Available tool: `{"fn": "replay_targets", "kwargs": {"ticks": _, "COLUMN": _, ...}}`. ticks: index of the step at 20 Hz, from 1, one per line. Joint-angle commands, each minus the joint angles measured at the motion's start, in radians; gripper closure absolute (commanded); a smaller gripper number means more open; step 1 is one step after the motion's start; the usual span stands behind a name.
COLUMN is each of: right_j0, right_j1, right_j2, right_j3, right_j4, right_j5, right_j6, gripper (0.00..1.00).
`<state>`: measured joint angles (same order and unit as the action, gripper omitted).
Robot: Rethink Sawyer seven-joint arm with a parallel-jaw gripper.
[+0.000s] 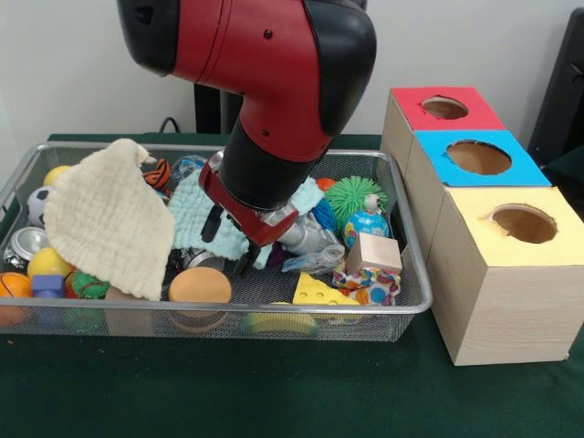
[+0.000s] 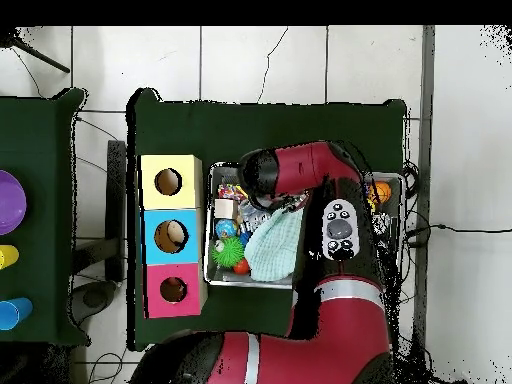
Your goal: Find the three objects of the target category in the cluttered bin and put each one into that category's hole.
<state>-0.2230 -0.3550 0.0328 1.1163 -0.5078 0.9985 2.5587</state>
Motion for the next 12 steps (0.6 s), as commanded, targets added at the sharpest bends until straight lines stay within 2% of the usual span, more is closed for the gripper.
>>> {"fn": "replay_targets", "kwargs": {"ticks": 1, "right_j0": -0.016, "right_j1": 0.066, "right_j2": 0.075, "right_j3": -0.098, "right_j4": -0.014, "right_j5": 0.148, "right_j6": -0.245, "gripper": 0.0}}
{"fn": "replay_targets", "kwargs": {"ticks": 5, "right_j0": -0.019, "right_j1": 0.098, "right_j2": 0.085, "right_j3": -0.135, "right_j4": -0.018, "right_j5": 0.152, "right_j6": -0.264, "gripper": 0.0}}
{"fn": "replay_targets", "kwargs": {"ticks": 12, "right_j0": -0.008, "right_j1": 0.123, "right_j2": 0.074, "right_j3": -0.099, "right_j4": -0.029, "right_j5": 0.076, "right_j6": -0.221, "gripper": 0.0}}
